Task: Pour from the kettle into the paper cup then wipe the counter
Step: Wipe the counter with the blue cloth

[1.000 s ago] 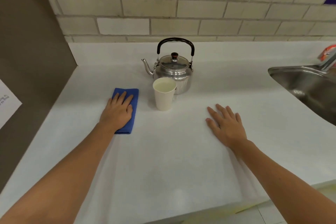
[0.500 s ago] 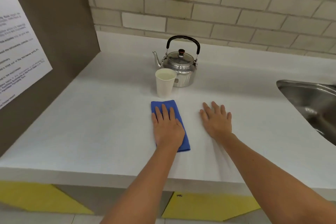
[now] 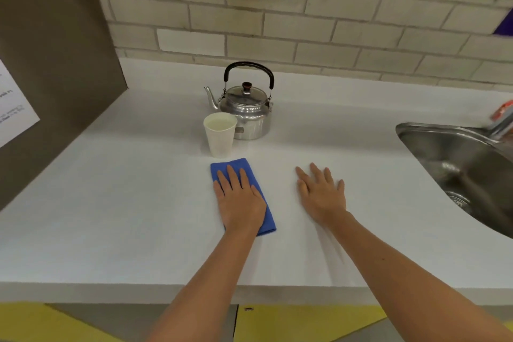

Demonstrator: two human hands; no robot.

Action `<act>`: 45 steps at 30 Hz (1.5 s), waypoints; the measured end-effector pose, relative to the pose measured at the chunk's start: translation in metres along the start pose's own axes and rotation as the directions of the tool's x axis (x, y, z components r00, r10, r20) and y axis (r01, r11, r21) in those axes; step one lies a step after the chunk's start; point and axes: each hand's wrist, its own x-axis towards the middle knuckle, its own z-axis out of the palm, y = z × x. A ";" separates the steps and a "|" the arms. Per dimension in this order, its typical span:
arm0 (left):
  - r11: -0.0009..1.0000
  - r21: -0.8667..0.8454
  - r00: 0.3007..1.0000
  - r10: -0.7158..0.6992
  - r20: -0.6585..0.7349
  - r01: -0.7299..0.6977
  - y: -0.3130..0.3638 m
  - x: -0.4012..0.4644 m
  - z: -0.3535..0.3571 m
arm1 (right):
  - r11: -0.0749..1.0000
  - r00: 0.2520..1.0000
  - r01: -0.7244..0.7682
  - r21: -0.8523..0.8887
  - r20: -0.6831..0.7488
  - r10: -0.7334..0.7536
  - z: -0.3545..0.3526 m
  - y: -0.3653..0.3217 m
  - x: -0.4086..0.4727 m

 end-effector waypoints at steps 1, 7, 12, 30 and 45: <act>1.000 -0.007 1.000 0.017 0.005 -0.017 0.013 0.007 0.002 | 1.000 1.000 0.008 0.002 0.001 -0.008 0.001 0.003 0.000; 0.993 -0.015 0.990 0.114 0.080 -0.113 0.071 0.066 0.008 | 1.000 0.998 0.022 0.002 -0.053 -0.022 0.016 0.009 0.006; 0.980 -0.030 0.976 0.197 0.088 -0.195 0.075 0.078 0.011 | 0.999 0.998 0.032 0.018 -0.053 -0.031 0.019 0.012 0.011; 0.995 -0.040 0.996 0.089 0.021 -0.088 -0.139 0.030 -0.032 | 0.950 0.958 -0.286 0.128 0.056 0.281 0.004 -0.046 0.036; 0.997 -0.009 0.997 0.075 0.002 -0.075 -0.159 0.071 -0.029 | 0.934 0.940 -0.340 0.106 0.023 0.340 0.007 -0.058 0.050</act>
